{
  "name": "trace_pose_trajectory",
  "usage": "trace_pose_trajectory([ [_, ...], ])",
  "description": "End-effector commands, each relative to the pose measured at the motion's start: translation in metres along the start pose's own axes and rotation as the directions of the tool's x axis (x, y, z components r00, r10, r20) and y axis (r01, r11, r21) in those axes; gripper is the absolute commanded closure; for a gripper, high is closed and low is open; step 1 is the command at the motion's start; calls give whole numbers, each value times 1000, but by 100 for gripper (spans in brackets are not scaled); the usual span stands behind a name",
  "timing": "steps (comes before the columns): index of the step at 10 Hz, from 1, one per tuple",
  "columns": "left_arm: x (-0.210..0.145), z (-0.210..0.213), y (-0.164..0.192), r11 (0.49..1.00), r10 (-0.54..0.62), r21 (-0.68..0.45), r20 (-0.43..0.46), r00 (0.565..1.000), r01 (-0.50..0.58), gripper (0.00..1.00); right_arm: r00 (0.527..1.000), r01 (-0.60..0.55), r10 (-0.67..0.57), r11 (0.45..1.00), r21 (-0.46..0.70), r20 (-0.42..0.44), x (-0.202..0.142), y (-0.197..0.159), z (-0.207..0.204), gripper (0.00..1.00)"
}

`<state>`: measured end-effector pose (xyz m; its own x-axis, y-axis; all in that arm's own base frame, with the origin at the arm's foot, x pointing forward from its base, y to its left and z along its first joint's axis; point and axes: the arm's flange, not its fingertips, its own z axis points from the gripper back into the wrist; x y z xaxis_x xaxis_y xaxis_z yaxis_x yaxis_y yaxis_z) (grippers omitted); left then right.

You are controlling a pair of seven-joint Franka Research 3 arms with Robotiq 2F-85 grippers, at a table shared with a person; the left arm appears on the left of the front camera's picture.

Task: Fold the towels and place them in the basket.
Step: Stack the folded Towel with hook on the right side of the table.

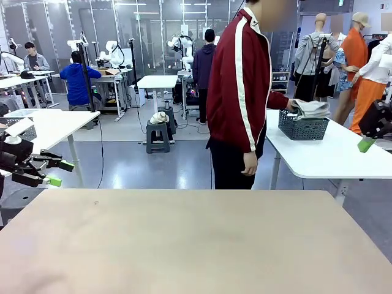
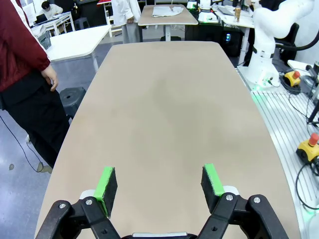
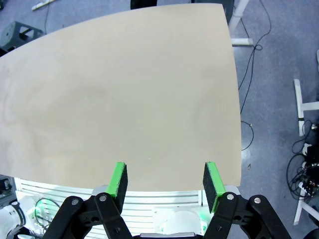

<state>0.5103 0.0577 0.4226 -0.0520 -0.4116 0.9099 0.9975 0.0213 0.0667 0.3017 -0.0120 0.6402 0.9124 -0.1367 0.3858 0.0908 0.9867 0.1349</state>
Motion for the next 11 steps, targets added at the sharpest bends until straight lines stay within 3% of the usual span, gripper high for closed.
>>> trace_pose_trajectory([
  [1, 2, 0, -3, 1000, -6, 5, -2, 1000, 6, 14, 1000, 2, -2, 1000, 1, -3, 2, -1, 2, 23],
  [11, 2, 0, -3, 1000, -6, 5, -2, 1000, 6, 14, 1000, 2, -2, 1000, 1, -3, 2, -1, 2, 23],
])
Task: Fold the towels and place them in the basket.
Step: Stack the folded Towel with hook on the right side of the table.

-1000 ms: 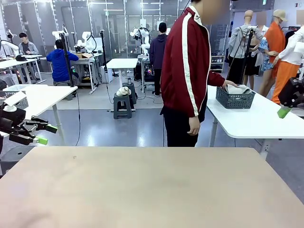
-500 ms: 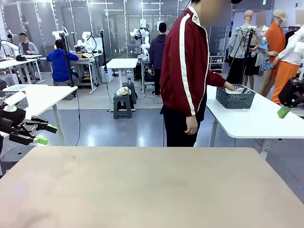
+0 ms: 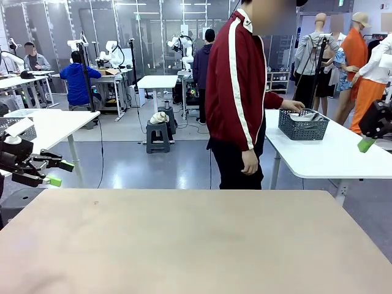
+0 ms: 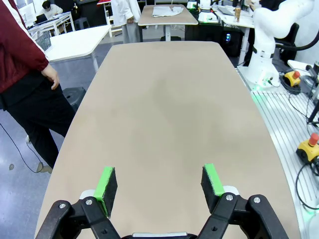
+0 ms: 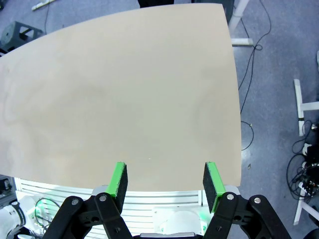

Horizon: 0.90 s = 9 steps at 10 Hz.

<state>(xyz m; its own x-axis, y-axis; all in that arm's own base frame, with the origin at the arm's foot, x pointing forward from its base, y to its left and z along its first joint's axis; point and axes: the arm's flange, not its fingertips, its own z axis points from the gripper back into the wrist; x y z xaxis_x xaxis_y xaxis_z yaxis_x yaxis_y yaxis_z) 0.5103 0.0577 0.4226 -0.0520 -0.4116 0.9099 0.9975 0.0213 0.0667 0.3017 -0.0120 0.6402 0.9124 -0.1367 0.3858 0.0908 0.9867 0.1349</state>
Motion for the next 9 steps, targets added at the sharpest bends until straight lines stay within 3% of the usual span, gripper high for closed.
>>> trace_pose_trajectory([
  [1, 2, 0, -3, 1000, -6, 5, -2, 1000, 6, 14, 1000, 2, -2, 1000, 1, -3, 2, -1, 2, 23],
  [9, 2, 0, -3, 1000, -6, 5, -2, 1000, 6, 14, 1000, 2, -2, 1000, 1, -3, 2, -1, 2, 23],
])
